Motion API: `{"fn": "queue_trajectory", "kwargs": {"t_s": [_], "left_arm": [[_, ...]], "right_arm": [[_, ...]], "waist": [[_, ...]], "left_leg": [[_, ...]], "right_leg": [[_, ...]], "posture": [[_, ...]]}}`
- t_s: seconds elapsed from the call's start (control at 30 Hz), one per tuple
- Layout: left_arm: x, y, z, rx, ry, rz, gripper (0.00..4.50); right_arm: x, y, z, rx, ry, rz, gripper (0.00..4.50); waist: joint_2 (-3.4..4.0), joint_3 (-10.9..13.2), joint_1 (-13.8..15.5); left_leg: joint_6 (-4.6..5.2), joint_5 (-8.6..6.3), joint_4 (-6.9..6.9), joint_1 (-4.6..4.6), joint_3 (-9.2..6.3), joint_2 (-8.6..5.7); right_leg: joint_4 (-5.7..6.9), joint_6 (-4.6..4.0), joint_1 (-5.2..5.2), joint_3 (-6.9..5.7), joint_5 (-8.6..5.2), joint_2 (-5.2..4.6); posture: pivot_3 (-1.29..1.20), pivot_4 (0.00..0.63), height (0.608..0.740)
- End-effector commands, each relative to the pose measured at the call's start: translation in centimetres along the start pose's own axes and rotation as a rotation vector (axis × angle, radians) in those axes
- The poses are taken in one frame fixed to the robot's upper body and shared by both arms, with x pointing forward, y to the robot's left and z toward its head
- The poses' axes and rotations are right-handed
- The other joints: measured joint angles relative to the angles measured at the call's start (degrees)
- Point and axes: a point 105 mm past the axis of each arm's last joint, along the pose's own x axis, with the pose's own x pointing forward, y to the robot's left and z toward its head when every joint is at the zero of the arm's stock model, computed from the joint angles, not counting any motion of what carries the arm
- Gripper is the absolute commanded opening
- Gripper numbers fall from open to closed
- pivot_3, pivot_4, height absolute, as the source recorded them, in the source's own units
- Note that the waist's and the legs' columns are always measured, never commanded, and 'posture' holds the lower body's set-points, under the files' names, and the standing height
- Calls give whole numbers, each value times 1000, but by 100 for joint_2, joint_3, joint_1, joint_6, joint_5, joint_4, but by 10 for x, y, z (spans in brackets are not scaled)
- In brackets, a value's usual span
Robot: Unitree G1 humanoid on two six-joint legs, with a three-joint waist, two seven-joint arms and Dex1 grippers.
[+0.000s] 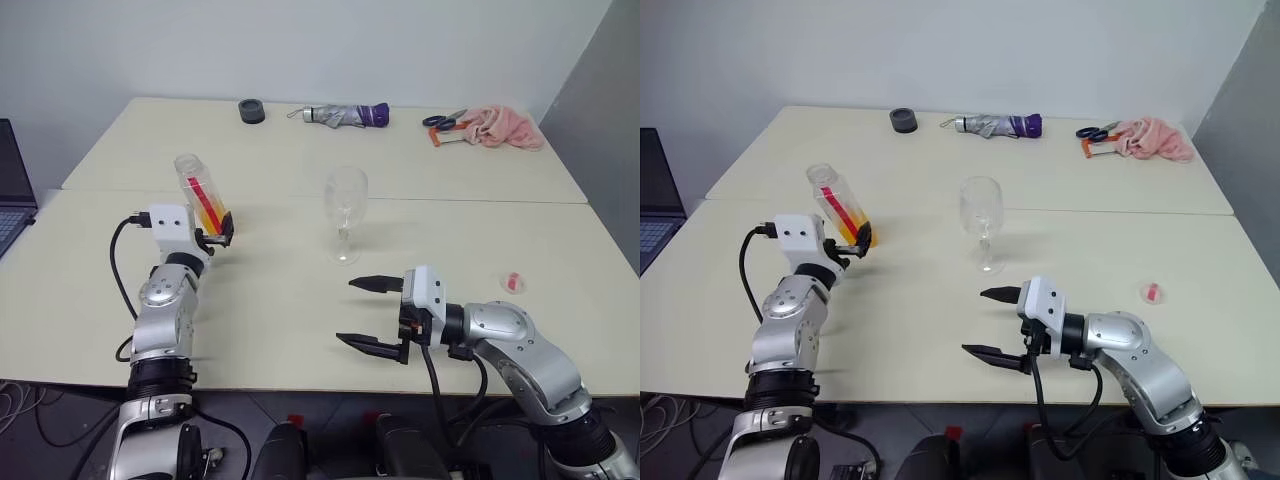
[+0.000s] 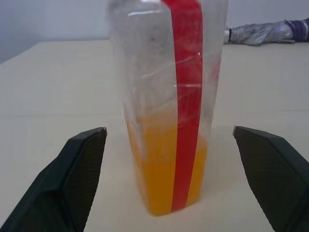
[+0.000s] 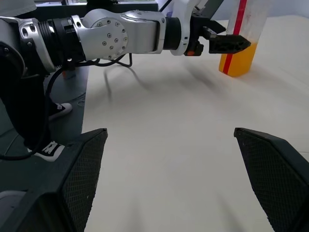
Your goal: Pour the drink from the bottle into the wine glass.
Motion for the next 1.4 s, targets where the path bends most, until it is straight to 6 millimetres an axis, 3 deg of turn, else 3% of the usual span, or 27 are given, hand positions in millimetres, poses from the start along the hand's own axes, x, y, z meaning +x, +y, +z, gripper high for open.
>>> {"fn": "queue_trajectory", "kwargs": {"t_s": [0.03, 0.53, 1.0, 1.23, 1.4], "left_arm": [[5, -1, 18, 19, -65, 13, 4500], [21, 2, 27, -11, -103, 75, 4500], [30, 5, 35, -12, -125, 109, 4500], [31, 1, 35, -12, -129, 101, 4500], [31, 0, 36, -12, -132, 97, 4500]], "right_arm": [[0, 2, 8, -30, -36, 6, 4485], [6, -15, 24, -42, -97, -25, 4485], [10, -8, 26, -56, -129, -40, 4485], [10, -33, 35, -110, -181, -195, 4485], [10, -36, 36, -144, -175, -221, 4485]], "waist": [[0, 0, -1], [0, 0, 0], [0, 0, 1], [0, 0, -2], [0, 0, 5]], "left_leg": [[0, 0, 0, 0, 0, 0], [-1, 1, 1, -1, -3, -1], [-1, 1, 1, -2, -4, -1], [-2, 1, 1, -1, -4, -1], [-2, 1, 2, -3, -5, -1]], "right_leg": [[0, 0, 0, -1, 0, 0], [1, 0, 0, -4, 1, 1], [2, 0, 0, -5, 1, 0], [3, 0, 0, -5, 1, 0], [2, 0, 0, -5, 1, -1]], "posture": [[0, 150, 740], [0, 150, 740], [0, 150, 740], [0, 150, 740], [0, 150, 740]]}}
